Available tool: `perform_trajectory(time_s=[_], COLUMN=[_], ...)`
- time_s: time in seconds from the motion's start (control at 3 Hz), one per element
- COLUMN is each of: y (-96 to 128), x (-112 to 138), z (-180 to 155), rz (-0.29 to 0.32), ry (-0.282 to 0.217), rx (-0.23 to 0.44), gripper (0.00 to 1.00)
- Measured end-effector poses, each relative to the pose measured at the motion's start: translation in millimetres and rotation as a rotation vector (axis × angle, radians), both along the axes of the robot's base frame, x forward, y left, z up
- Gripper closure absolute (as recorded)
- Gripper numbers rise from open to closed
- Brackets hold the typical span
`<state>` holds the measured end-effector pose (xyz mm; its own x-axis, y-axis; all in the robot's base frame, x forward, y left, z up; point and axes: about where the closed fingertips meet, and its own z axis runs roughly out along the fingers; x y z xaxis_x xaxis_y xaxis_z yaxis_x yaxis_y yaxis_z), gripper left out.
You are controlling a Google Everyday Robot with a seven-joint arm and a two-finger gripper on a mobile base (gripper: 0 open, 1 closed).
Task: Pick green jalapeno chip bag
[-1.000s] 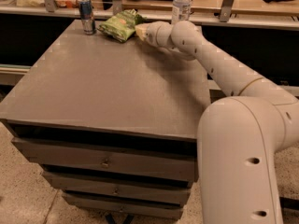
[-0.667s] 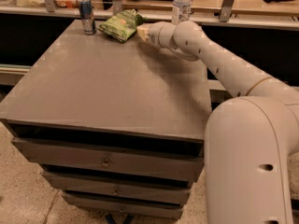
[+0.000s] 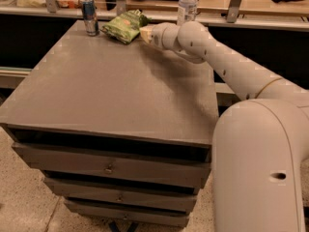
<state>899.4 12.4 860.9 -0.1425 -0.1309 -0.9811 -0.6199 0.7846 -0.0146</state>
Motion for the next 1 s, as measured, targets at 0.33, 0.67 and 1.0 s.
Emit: perform_trajectory(time_s=[0.33, 0.67, 1.0], y=[10.5, 19.7, 25.1], x=[6.8, 15.1, 23.1], z=[3.5, 7.6, 7.4], rz=[0.016, 0.020, 0.012], ry=[-0.006, -0.013, -0.011], rx=[0.006, 0.014, 0.020], gripper=[0.38, 0.16, 0.00])
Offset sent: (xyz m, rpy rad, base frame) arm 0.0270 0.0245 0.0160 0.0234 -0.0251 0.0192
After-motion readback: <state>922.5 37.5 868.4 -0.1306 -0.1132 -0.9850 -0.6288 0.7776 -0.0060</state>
